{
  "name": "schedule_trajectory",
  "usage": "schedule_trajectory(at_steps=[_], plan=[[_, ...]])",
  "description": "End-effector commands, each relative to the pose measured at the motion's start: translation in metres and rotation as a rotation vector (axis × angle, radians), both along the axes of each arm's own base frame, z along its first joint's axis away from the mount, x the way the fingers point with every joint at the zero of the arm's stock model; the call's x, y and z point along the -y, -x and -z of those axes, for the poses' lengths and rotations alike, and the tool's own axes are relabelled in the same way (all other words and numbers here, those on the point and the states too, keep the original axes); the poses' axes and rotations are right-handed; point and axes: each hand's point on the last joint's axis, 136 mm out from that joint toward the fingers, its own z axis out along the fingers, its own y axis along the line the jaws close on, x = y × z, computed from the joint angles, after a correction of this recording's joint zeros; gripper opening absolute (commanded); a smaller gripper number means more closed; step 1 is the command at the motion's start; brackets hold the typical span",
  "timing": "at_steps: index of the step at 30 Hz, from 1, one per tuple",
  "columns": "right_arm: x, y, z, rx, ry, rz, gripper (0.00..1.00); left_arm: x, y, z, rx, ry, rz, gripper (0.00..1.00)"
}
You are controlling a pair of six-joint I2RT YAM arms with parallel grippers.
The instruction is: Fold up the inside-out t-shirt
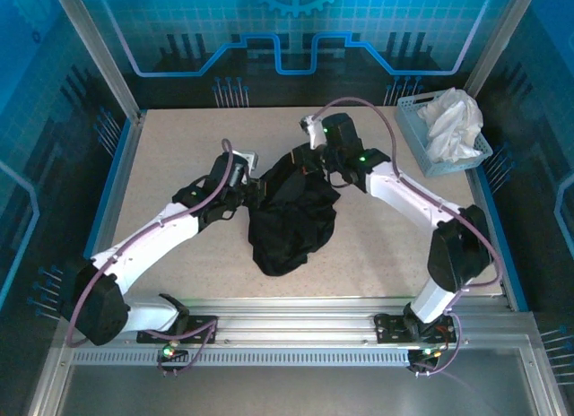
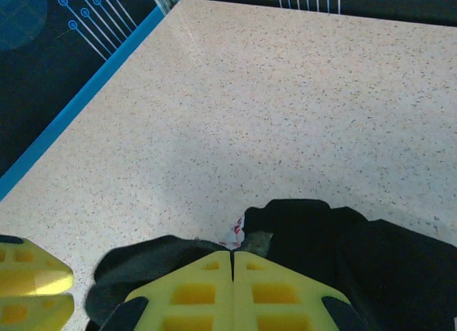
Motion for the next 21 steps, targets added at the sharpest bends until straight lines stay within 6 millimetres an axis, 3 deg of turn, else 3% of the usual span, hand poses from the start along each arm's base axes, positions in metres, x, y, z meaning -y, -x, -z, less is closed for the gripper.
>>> schedule_trajectory(at_steps=[1,8,11,15,21], plan=[[-0.006,-0.009,0.004,-0.069,-0.031,-0.036,0.0,0.005,0.003,-0.005,0.017,0.102,0.034,0.3],[-0.013,-0.028,0.009,-0.101,-0.037,-0.062,0.0,0.009,0.02,-0.003,0.085,0.175,0.137,0.37],[-0.015,-0.033,0.002,-0.098,-0.051,-0.077,0.0,0.014,0.021,0.002,0.116,0.177,0.18,0.38],[-0.017,-0.037,-0.015,-0.078,-0.066,-0.095,0.0,0.018,0.013,0.012,0.132,0.143,0.217,0.4],[-0.016,-0.046,-0.013,-0.109,-0.061,-0.112,0.0,0.022,-0.004,0.022,0.116,0.135,0.205,0.49]])
